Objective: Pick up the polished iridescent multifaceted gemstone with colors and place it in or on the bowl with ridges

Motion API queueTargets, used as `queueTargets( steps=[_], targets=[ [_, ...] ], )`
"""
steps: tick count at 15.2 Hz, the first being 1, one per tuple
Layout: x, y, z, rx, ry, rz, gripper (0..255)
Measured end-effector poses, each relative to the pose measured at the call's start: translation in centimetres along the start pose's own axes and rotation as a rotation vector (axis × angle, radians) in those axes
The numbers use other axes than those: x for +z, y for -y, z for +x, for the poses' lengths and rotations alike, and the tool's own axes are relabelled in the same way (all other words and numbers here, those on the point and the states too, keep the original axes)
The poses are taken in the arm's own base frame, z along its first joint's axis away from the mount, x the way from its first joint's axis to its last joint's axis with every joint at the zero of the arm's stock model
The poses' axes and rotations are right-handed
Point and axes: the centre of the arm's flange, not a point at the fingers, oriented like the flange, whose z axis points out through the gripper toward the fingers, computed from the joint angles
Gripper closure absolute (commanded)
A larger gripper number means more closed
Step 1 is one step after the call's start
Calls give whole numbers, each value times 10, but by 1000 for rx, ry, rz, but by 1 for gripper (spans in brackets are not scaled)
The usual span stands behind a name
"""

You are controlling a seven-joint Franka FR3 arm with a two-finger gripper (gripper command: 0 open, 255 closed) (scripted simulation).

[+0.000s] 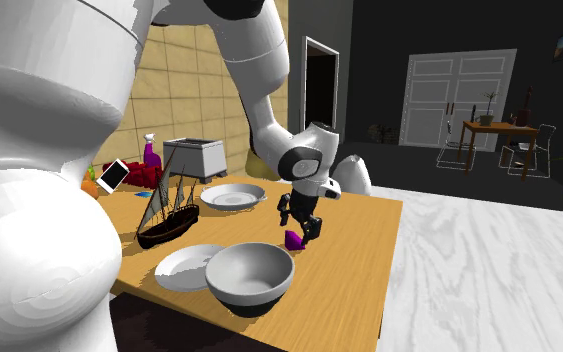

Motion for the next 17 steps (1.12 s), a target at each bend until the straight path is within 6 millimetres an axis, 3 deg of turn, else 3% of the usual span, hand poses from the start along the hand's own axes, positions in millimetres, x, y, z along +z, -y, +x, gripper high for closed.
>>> queueTargets(
  steps=[3, 8, 9, 17],
  targets=[
    [13, -1, 0, 0, -1, 1, 0],
    [15, 0, 0, -1, -2, 1, 0],
    [15, 0, 0, -1, -2, 1, 255],
    [15, 0, 0, -1, -2, 1, 255]
  ],
)
